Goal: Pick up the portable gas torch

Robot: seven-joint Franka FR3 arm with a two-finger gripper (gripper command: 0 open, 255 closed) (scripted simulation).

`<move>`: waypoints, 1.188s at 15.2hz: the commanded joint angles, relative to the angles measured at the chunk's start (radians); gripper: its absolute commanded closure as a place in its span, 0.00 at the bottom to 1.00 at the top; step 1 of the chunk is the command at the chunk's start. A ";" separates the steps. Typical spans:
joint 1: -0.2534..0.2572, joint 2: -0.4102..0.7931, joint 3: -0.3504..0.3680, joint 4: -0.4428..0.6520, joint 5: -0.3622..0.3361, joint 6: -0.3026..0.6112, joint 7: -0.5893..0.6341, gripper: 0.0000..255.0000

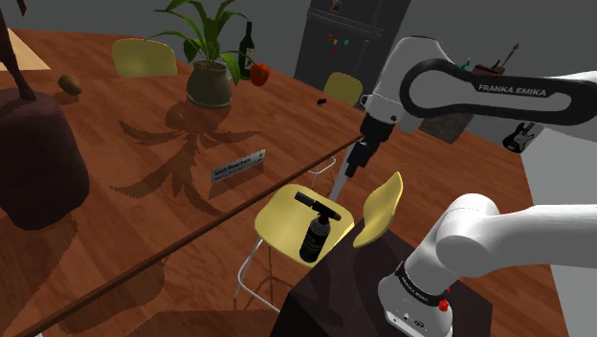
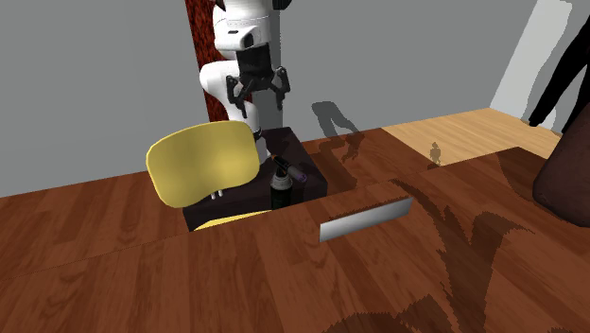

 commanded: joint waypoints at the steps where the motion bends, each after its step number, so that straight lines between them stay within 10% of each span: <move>1: 0.009 0.000 0.026 -0.077 0.013 0.085 0.021 0.00; 9: 0.062 0.102 0.131 -0.289 0.071 0.422 0.107 0.00; 18: 0.069 0.214 0.141 -0.341 0.088 0.586 0.099 0.00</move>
